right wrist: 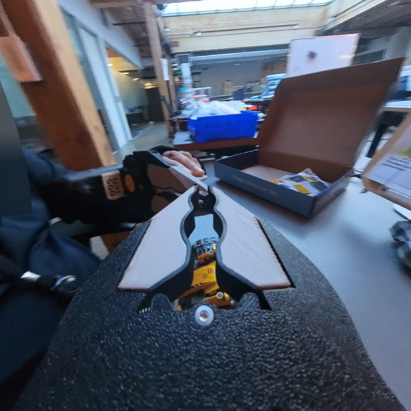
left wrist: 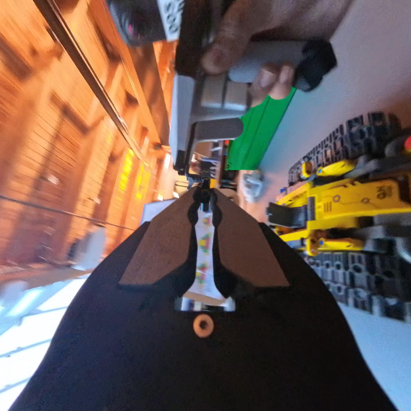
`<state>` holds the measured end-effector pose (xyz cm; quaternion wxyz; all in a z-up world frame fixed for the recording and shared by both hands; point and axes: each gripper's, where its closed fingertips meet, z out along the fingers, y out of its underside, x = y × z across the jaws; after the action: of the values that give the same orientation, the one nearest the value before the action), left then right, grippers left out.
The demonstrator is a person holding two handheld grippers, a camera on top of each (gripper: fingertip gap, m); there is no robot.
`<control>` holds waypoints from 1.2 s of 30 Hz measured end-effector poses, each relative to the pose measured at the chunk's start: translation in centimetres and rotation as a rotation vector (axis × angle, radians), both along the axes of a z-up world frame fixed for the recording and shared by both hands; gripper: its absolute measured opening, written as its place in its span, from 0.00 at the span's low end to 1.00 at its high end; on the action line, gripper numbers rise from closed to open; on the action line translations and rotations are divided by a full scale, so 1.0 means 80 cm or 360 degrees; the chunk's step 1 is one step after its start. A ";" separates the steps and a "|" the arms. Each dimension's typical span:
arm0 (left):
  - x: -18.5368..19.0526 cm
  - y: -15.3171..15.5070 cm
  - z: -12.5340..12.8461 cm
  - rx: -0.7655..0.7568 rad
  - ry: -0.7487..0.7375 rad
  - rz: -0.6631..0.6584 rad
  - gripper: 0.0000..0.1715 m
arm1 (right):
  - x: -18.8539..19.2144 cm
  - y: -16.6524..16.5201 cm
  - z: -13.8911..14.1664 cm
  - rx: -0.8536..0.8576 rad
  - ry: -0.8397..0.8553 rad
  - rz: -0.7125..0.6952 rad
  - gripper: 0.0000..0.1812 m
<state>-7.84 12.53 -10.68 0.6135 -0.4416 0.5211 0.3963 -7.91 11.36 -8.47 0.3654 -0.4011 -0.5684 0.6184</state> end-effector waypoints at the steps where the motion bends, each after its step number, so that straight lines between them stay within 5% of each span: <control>1: 0.002 -0.005 0.004 0.0118 0.0111 0.0004 0.02 | 0.005 0.001 0.004 0.0013 0.0002 0.0018 0.07; 6: 0.009 -0.016 0.020 0.0340 0.0195 -0.0002 0.02 | 0.036 -0.024 0.020 0.0262 0.0014 0.0173 0.15; 15: 0.036 -0.036 0.032 0.0421 0.0179 -0.0123 0.02 | 0.030 -0.031 0.011 0.0490 -0.0043 0.0061 0.19; 30: 0.046 -0.041 0.023 0.0305 0.0054 -0.0253 0.02 | 0.030 -0.050 0.004 0.0197 -0.0016 0.0335 0.13; 36: 0.047 -0.039 0.022 0.0328 0.0070 -0.0246 0.02 | 0.033 -0.045 0.000 0.0359 -0.0041 0.0272 0.12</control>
<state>-4.07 9.39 -8.91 0.6727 -0.3259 0.5235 0.4088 -5.29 7.75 -8.46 0.3469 -0.3155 -0.6710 0.5743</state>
